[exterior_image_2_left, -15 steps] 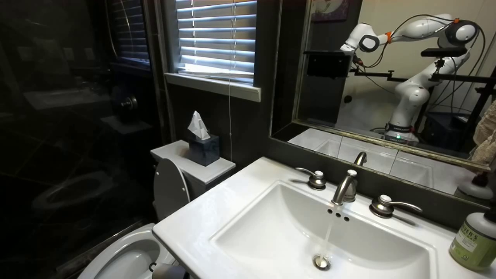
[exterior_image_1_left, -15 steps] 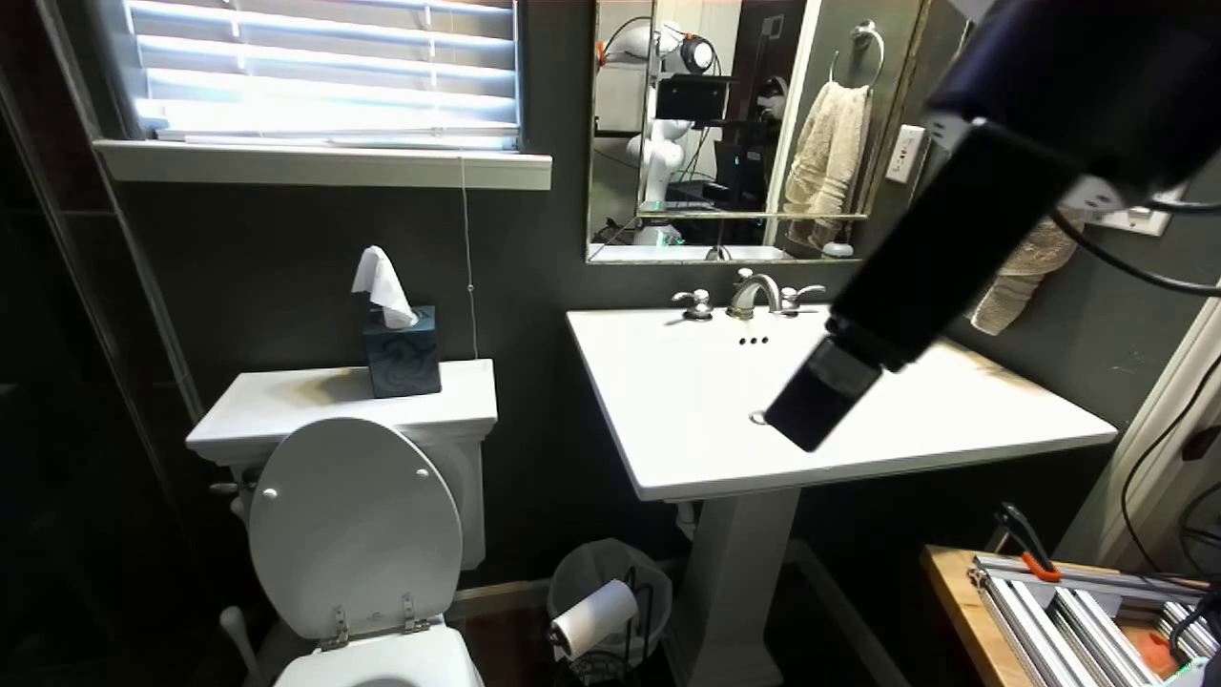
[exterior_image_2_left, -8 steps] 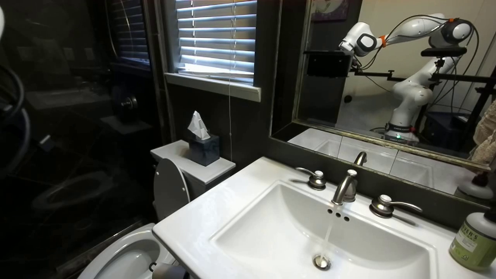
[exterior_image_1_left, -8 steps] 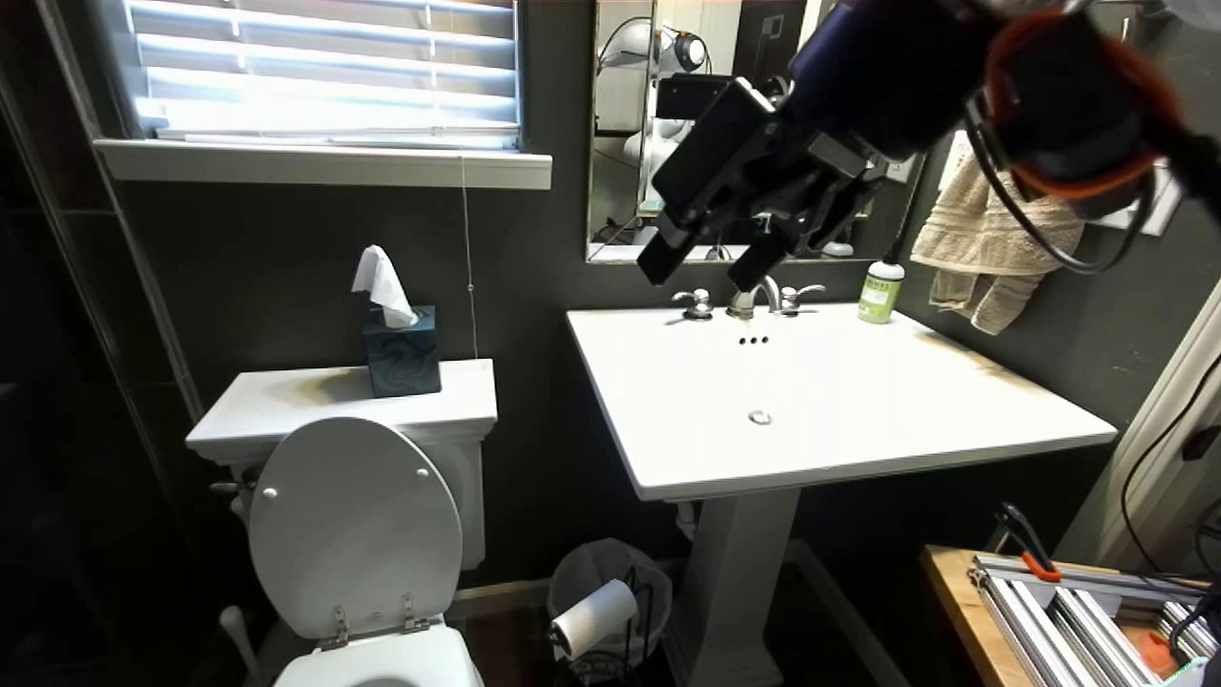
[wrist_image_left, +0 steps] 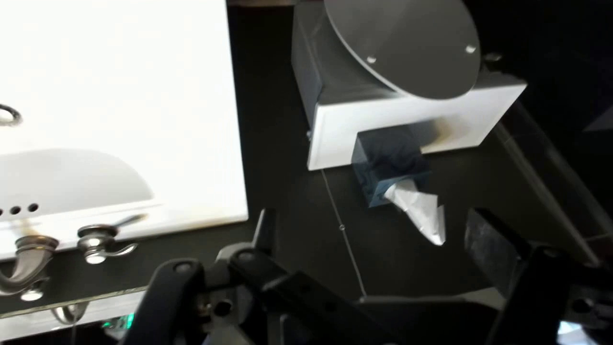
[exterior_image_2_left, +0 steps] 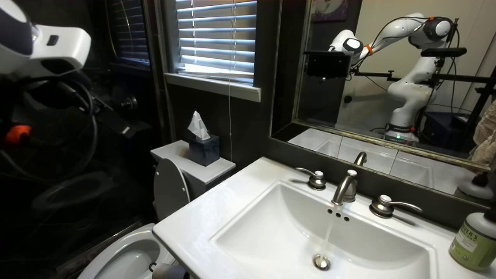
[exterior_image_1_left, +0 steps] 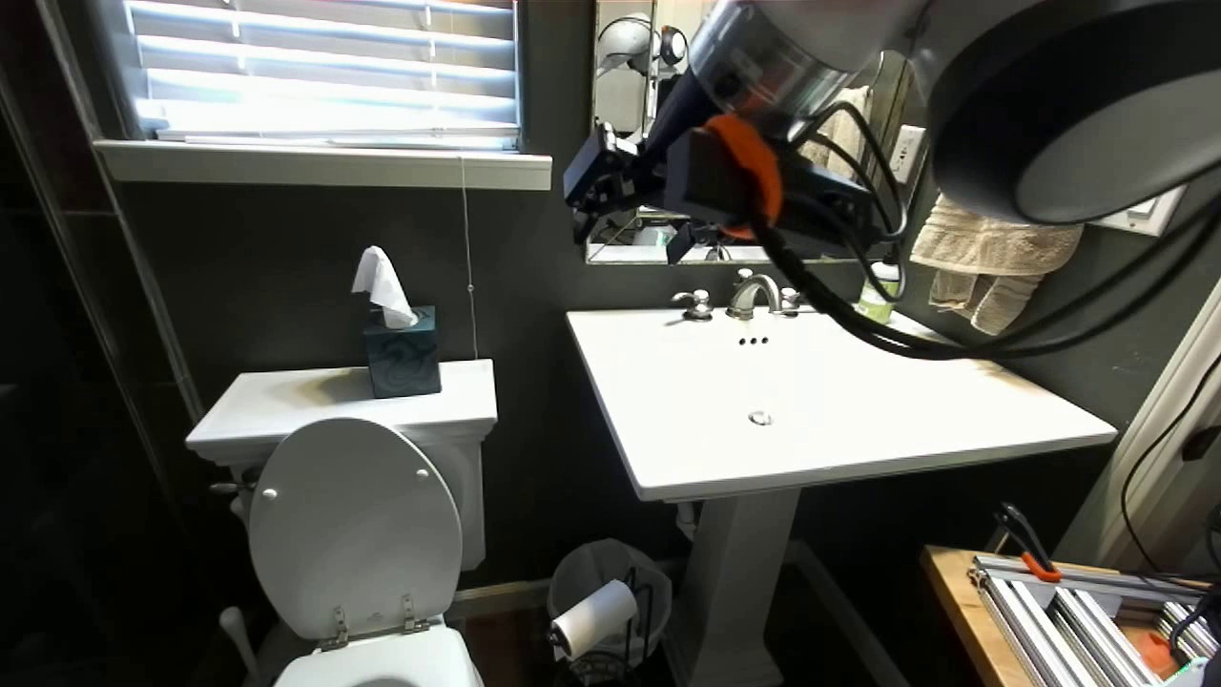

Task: Turn off the water

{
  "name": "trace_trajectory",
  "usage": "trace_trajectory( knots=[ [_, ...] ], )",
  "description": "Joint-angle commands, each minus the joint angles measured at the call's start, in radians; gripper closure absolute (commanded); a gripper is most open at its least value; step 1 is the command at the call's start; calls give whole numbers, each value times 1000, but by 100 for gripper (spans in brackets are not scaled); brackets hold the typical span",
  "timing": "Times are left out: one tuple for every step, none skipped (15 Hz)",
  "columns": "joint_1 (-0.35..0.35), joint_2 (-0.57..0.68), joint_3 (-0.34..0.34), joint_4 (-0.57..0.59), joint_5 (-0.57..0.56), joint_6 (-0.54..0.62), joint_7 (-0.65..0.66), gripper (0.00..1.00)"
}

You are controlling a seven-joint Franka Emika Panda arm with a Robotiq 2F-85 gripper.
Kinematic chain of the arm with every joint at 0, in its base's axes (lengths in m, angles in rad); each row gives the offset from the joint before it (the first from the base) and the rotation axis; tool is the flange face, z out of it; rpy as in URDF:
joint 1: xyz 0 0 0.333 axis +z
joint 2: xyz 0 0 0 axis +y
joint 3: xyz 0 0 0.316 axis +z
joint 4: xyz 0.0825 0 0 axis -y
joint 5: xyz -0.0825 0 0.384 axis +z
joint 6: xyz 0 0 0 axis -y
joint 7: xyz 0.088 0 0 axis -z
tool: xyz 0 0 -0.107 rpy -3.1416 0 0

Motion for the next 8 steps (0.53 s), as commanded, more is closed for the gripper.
trace_trajectory(
  knots=[
    [-199,114,126,135,-246,-49,264,0],
    [-242,133,144,162,-309,-71,320,0],
    [-279,152,162,185,-368,-101,377,0],
    [-309,169,170,204,-413,-134,422,0],
    [-179,219,41,230,-507,-206,500,0],
    [-157,247,9,250,-555,-254,553,0],
    [-100,274,-52,264,-599,-296,605,0],
    [-33,302,-117,276,-628,-339,643,0]
  ],
)
